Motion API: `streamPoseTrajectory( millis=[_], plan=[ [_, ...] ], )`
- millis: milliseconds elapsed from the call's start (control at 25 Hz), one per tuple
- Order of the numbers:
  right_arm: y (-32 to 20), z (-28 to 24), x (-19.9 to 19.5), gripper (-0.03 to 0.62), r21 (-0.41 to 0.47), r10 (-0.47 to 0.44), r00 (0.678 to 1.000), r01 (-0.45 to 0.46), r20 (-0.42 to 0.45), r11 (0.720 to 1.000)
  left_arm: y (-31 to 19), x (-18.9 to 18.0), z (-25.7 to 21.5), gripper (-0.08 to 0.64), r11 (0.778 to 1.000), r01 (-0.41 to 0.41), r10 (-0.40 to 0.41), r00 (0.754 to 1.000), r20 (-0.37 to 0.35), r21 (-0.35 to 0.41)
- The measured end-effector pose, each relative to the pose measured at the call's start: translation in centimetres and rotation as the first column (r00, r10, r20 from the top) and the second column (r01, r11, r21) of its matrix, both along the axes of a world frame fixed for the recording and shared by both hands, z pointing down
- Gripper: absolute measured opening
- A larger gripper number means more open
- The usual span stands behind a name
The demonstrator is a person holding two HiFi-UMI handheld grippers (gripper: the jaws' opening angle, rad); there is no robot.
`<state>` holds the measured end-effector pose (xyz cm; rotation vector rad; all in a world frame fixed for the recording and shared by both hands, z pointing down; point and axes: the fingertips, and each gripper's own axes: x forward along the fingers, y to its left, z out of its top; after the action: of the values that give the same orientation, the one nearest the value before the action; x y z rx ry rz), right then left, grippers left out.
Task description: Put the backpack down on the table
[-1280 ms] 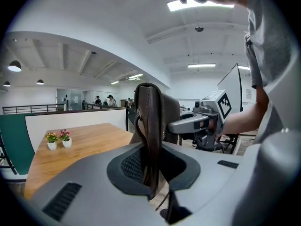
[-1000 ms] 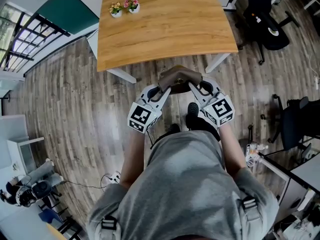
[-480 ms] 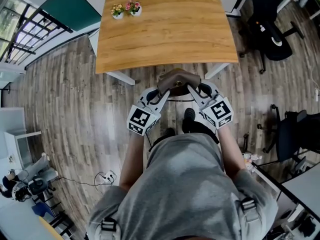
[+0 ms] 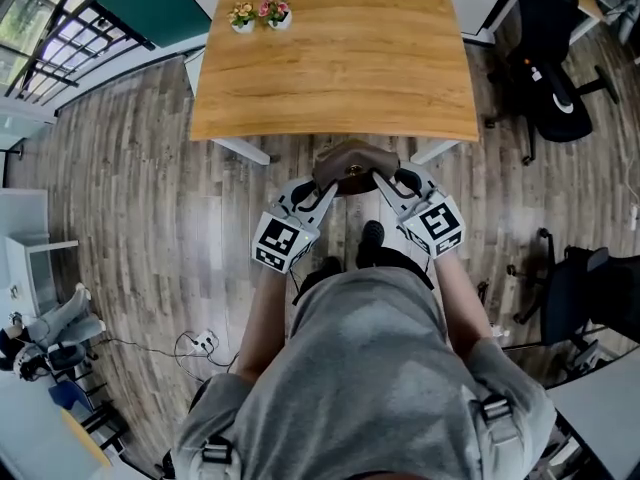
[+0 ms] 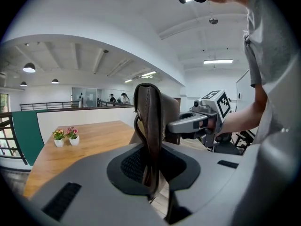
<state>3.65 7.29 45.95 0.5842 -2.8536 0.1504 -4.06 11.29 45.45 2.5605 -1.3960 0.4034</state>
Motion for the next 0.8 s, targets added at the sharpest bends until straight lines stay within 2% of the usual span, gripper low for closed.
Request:
streamPoseTrajectory(
  millis=[520,800],
  plan=[
    [-2.6,0.3,0.5,0.077,0.010,-0.067,0.998,0.067,-0.001,0.998,-2.4,0.7,0.3,0.063,0.998,0.062,-0.062,0.998,0.005,0.011],
    [-3.0,0.0,1.5,0.077,0.023,-0.070,0.997,0.069,0.021,0.997,-2.9,1.5,0.0,0.063,0.998,0.063,-0.063,0.998,0.005,0.027]
  ],
)
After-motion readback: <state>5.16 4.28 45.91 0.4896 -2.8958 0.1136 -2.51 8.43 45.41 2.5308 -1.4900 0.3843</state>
